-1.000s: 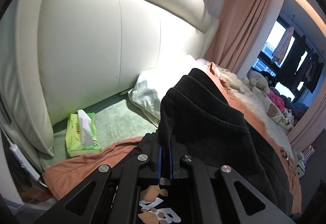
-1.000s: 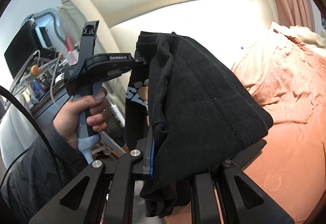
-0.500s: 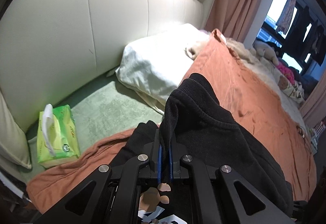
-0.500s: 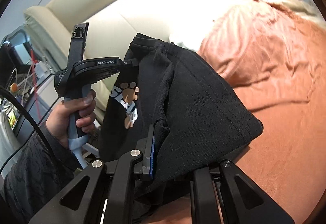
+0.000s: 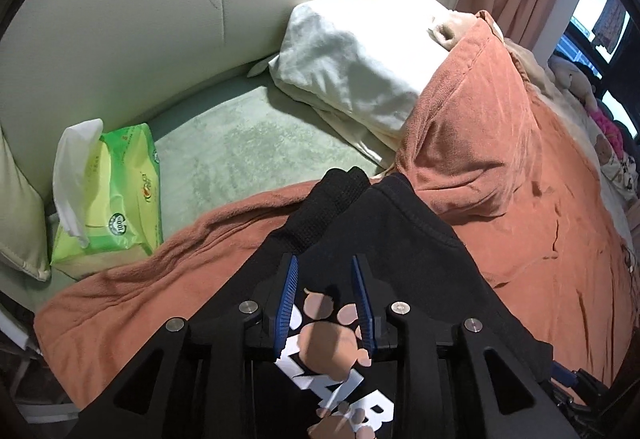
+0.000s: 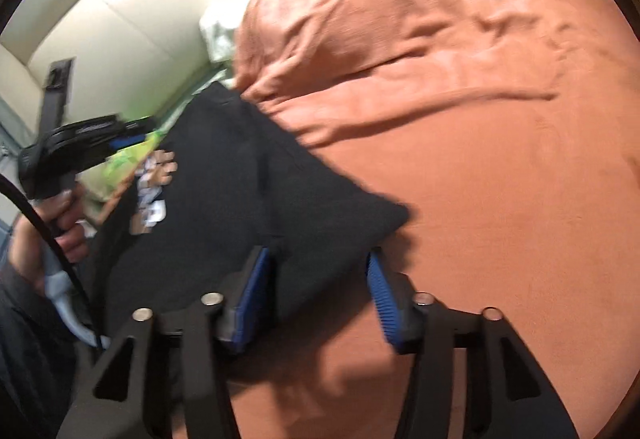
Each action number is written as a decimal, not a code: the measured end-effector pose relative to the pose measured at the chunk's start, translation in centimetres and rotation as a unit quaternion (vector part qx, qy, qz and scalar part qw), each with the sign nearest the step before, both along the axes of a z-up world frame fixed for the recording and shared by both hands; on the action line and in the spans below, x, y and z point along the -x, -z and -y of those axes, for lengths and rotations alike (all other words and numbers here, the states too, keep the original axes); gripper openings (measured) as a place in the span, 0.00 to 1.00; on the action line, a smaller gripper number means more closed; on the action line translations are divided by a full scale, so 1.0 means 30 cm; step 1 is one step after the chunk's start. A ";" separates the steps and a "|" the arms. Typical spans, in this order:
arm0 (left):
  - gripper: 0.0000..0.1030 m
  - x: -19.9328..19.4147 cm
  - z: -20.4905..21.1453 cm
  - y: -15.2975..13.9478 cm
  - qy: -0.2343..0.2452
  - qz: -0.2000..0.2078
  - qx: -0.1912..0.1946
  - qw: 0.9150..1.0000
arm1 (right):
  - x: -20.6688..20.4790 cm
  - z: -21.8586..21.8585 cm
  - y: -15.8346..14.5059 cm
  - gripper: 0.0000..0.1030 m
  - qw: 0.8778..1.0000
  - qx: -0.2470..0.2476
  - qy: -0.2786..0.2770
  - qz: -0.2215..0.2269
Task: Fold small clothes
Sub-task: 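Lower the shirt onto the blanket by the headboard and open both grippers, then press and smooth the placed shirt with both grippers, then withdraw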
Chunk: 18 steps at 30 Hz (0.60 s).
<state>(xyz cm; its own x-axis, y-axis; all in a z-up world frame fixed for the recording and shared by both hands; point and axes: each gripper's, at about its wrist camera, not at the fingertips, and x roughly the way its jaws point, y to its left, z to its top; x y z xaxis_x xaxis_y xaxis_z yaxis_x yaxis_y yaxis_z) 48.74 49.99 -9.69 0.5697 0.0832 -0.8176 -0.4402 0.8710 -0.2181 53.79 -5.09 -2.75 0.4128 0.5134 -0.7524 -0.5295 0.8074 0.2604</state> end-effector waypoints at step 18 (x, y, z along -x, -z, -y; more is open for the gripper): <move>0.40 0.313 0.184 -0.054 0.033 0.000 0.004 0.999 | 0.234 0.034 -0.139 0.49 0.993 -0.060 -0.082 0.051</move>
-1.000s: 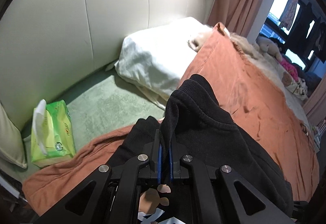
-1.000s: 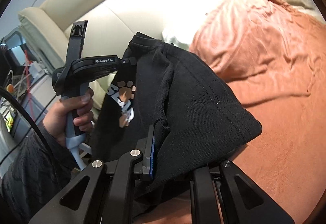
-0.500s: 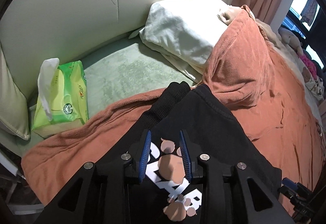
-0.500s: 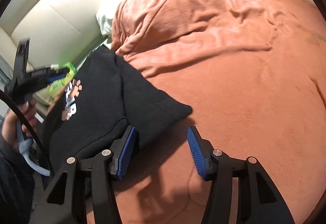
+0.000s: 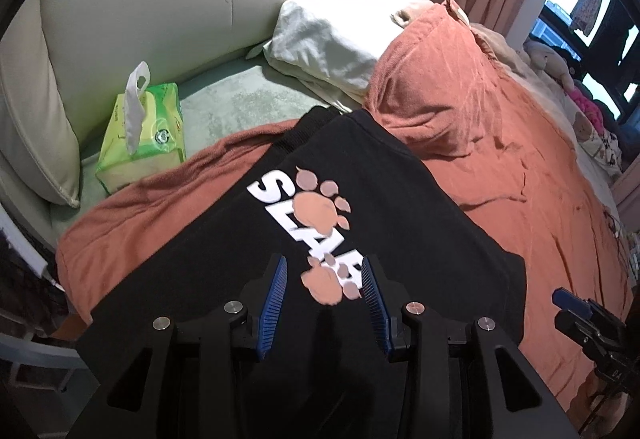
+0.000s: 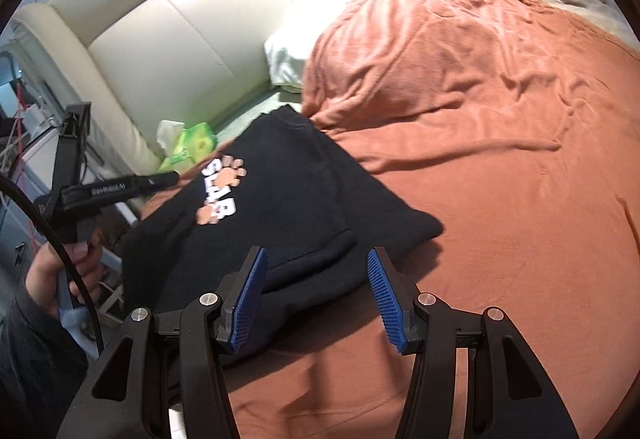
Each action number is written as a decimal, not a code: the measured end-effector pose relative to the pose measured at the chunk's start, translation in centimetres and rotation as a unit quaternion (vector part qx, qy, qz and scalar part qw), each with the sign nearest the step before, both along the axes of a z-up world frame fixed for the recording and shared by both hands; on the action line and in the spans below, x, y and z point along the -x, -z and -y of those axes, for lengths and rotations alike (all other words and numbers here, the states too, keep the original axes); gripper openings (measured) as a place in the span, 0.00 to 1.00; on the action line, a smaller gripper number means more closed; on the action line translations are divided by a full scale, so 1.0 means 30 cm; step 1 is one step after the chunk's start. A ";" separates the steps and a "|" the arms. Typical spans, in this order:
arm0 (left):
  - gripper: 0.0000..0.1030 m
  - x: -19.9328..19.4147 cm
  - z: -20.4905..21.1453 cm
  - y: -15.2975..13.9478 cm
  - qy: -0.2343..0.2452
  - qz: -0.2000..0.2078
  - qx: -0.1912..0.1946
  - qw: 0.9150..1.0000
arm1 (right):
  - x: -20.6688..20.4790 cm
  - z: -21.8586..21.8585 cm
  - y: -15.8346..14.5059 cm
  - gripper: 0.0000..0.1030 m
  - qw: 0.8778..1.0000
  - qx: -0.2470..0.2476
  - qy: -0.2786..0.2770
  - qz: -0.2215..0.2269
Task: Fold small clothes
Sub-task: 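Press and smooth the placed shirt with both grippers, then withdraw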
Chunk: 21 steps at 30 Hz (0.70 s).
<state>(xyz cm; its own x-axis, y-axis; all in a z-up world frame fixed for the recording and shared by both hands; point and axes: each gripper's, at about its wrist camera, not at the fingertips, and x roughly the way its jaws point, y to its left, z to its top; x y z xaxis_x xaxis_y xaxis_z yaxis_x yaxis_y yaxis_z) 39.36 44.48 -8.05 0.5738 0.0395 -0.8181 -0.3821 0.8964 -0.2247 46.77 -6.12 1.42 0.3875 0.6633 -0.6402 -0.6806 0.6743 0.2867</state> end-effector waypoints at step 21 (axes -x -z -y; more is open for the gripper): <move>0.15 0.284 0.139 0.138 -0.023 -0.001 0.069 0.997 | 0.021 -0.194 0.210 0.28 0.990 0.090 -0.108 0.019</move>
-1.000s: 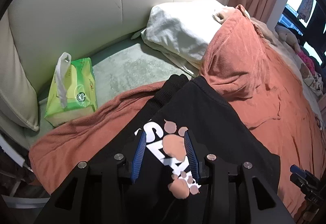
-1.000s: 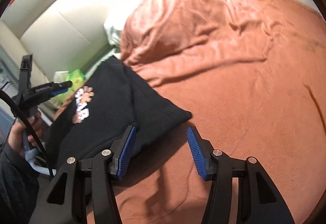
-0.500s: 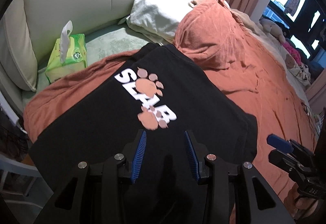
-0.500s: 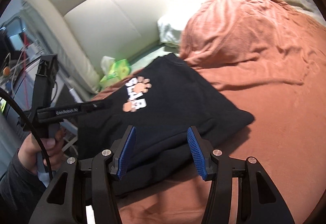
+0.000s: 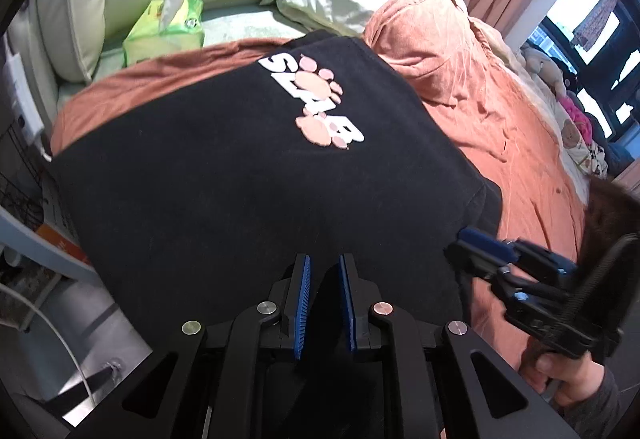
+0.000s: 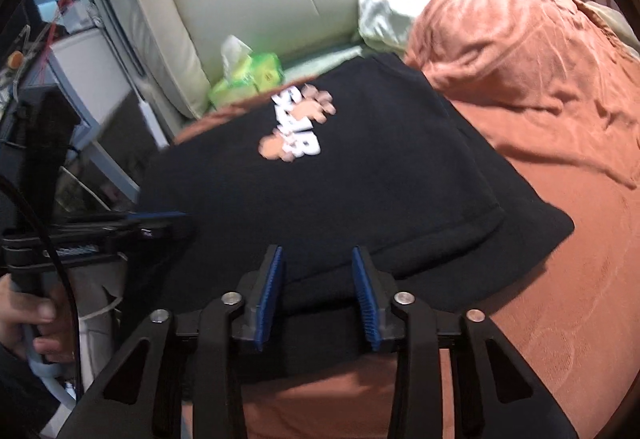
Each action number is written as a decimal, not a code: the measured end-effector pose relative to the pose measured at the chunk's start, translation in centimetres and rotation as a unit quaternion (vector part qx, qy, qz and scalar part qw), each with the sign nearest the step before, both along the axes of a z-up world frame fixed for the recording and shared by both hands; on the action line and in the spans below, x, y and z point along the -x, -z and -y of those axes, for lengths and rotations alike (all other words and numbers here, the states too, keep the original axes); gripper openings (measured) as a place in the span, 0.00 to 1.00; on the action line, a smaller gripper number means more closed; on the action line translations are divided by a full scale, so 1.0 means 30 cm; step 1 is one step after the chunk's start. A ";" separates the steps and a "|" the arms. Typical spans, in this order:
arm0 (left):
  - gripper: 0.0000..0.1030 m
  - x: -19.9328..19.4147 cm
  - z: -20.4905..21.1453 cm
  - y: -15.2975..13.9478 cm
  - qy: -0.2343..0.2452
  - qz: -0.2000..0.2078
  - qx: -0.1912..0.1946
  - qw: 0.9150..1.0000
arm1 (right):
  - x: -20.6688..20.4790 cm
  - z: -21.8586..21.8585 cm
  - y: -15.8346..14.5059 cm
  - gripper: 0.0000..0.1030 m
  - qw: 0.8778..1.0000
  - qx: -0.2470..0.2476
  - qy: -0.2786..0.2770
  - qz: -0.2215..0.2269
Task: Fold small clothes
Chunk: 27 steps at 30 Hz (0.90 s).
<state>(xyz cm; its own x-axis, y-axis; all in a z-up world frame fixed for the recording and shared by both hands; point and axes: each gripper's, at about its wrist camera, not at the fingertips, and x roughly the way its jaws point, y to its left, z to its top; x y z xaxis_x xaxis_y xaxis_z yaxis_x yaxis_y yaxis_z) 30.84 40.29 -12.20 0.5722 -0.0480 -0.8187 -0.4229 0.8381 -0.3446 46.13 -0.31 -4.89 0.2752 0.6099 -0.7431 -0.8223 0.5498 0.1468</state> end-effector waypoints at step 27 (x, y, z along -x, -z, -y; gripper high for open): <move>0.09 0.069 0.293 0.040 0.037 0.013 0.037 0.999 | 0.174 0.450 -0.151 0.70 0.998 0.001 0.062 0.006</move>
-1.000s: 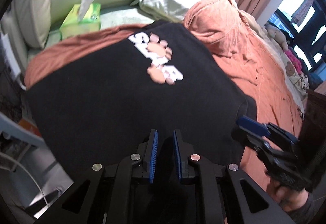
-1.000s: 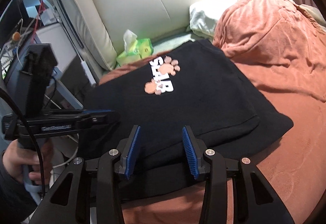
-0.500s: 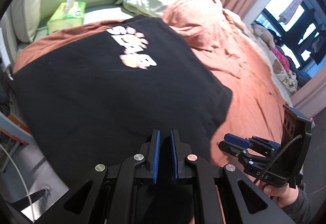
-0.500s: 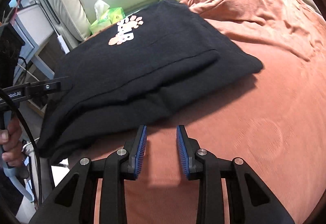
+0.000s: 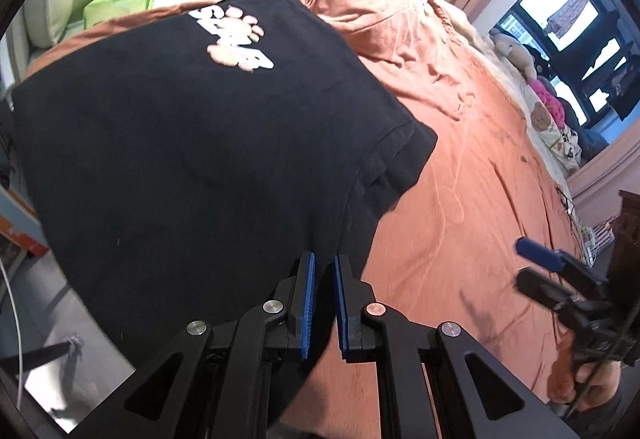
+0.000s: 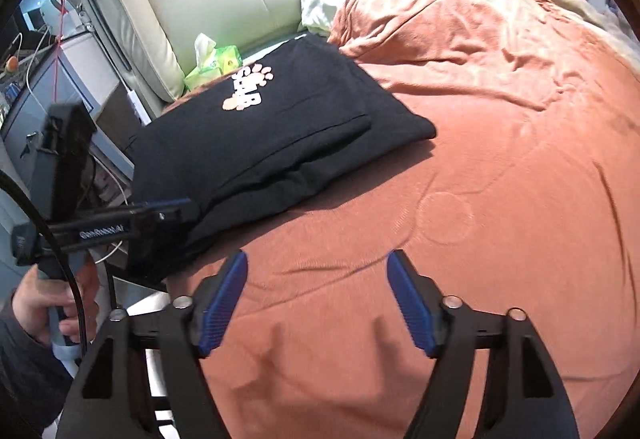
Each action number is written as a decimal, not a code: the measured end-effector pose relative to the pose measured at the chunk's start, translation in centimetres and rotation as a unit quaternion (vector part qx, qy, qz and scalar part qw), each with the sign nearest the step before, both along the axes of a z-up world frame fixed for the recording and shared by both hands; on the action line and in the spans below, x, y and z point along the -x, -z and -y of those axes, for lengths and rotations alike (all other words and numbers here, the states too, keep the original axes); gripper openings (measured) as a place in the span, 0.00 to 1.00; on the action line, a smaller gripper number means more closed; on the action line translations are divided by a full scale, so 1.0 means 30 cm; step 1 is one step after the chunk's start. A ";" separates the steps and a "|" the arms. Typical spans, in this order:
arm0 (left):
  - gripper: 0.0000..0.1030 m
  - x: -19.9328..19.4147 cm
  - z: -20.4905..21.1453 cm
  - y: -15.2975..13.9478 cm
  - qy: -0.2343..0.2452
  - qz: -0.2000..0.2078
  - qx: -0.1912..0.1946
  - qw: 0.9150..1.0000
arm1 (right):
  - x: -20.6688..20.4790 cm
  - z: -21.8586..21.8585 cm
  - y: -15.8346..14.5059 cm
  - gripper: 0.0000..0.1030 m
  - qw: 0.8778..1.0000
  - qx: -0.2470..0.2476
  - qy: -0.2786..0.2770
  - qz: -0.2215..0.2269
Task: Fold small clothes
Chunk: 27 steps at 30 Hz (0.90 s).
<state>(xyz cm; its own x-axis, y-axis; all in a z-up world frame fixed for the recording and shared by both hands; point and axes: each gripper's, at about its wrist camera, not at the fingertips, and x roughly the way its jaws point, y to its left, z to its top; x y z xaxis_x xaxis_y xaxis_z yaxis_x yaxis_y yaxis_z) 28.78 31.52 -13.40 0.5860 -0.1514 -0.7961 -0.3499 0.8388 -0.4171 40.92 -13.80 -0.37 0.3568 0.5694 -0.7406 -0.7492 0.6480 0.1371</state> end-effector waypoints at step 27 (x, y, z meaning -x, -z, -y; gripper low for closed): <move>0.99 0.269 0.354 -0.416 0.027 0.083 -0.112 0.990 | 0.557 0.536 -0.387 1.00 0.987 -0.026 0.109 0.114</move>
<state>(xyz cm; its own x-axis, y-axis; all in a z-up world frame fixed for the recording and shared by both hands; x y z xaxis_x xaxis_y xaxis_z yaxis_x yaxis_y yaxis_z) 20.70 20.91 -0.92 0.7077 -0.0169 -0.7063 -0.2441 0.9323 -0.2669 24.20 -29.88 11.24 0.6296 0.4957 -0.5983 -0.6073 0.7942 0.0190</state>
